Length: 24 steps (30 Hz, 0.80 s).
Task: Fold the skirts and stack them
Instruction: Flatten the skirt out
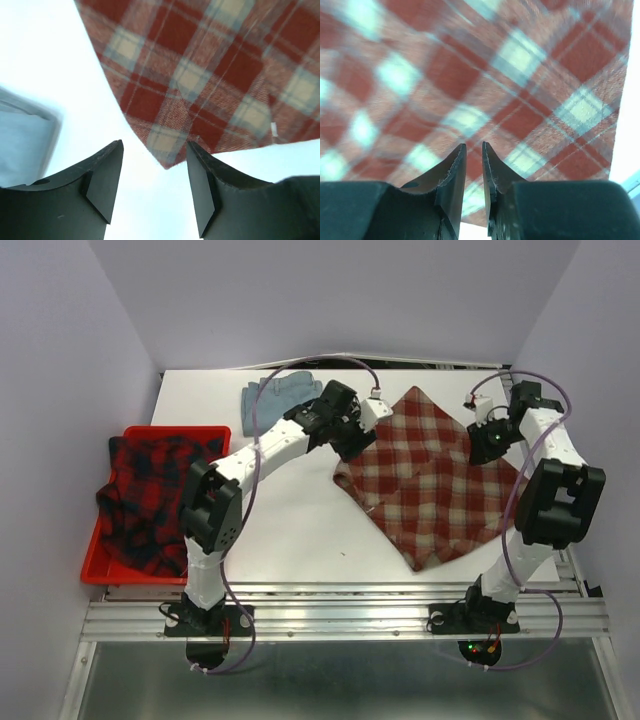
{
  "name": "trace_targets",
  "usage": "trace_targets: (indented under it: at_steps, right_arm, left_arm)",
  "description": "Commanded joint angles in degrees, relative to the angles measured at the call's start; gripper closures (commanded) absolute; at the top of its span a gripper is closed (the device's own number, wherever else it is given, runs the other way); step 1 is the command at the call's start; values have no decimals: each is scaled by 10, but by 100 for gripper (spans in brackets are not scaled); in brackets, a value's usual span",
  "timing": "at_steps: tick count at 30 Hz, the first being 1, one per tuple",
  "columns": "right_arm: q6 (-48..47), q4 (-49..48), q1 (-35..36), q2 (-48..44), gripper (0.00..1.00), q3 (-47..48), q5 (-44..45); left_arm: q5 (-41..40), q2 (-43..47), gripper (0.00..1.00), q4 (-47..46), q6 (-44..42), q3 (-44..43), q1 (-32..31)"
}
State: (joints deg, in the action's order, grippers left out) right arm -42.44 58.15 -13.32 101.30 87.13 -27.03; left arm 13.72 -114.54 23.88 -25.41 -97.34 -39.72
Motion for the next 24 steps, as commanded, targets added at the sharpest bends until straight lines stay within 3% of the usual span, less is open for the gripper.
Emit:
trace_targets:
  at_steps: [1, 6, 13, 19, 24]
  right_arm:
    - [-18, -32, -5, 49, 76, -52, 69]
    - [-34, -84, -5, 45, 76, -143, 111]
    - [-53, -81, -5, 22, 77, -262, 106]
    - [-51, -47, 29, -21, 77, -337, 54]
    - [-49, -5, 89, -51, 75, -341, -11]
  left_arm:
    - [29, 84, 35, -2, -4, 3, -7]
    - [22, 83, 37, -16, 24, 27, -73]
    - [29, 39, 40, -54, 73, 68, -162]
    - [82, -23, 46, -46, 98, 94, -129]
    - [48, -60, 47, -24, 69, 87, -54]
